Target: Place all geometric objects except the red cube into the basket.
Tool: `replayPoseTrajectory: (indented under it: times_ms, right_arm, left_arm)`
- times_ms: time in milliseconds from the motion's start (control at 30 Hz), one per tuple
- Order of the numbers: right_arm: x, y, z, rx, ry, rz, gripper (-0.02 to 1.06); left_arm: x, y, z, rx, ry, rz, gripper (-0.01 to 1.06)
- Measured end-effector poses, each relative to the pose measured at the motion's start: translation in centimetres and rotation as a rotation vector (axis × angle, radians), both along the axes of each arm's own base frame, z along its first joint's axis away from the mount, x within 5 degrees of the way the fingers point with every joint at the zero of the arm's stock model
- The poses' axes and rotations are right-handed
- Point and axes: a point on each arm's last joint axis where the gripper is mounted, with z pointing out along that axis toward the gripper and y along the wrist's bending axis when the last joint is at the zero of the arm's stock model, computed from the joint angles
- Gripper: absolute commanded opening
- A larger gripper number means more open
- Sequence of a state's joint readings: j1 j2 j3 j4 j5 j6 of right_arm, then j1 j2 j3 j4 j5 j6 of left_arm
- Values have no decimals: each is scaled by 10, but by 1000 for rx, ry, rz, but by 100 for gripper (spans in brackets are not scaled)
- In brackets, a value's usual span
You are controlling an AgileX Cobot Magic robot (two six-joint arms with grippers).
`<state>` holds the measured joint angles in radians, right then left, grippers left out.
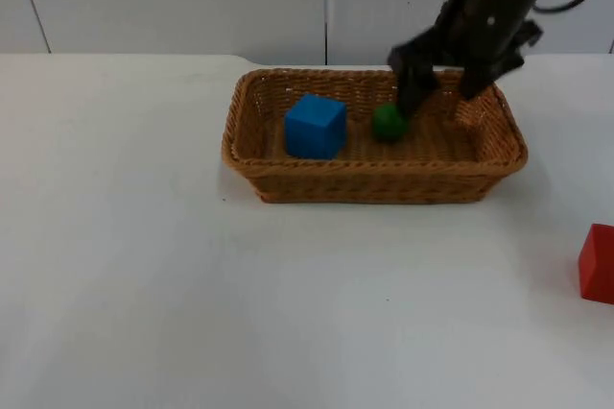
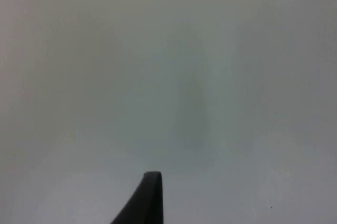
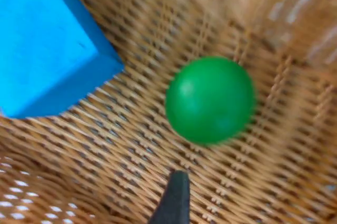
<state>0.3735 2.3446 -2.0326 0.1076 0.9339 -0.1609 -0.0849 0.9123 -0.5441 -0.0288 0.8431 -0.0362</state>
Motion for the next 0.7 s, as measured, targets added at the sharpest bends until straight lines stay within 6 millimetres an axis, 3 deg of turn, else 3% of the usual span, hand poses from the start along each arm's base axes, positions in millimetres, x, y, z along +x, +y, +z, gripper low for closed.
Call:
replayPoseTrajectory:
  times_ms: [33, 167, 200, 233, 267, 400, 500, 567, 700]
  right_arm:
    - [0, 0, 0, 0, 0, 0, 75]
    - [-16, -6, 78, 53, -124, 2, 75]
    - [-18, -6, 85, 59, -138, 2, 75]
    - [-24, -9, 107, 72, -173, 3, 75]
    - [-24, -9, 107, 72, -173, 3, 75]
    - [-54, -20, 176, 115, -289, 10, 75]
    - [-79, -30, 205, 129, -334, 16, 75]
    - [-84, -32, 209, 130, -337, 16, 75]
    - [-125, -48, 217, 132, -341, 11, 75]
  left_arm:
    - [0, 0, 0, 0, 0, 0, 100]
    - [0, 0, 0, 0, 0, 0, 100]
    - [0, 0, 0, 0, 0, 0, 100]
    - [0, 0, 0, 0, 0, 0, 100]
    - [0, 0, 0, 0, 0, 0, 100]
    - [0, 0, 0, 0, 0, 0, 100]
    - [0, 0, 0, -3, 0, 1, 100]
    - [0, 0, 0, -3, 0, 1, 100]
    - [0, -1, 0, -7, 1, 2, 100]
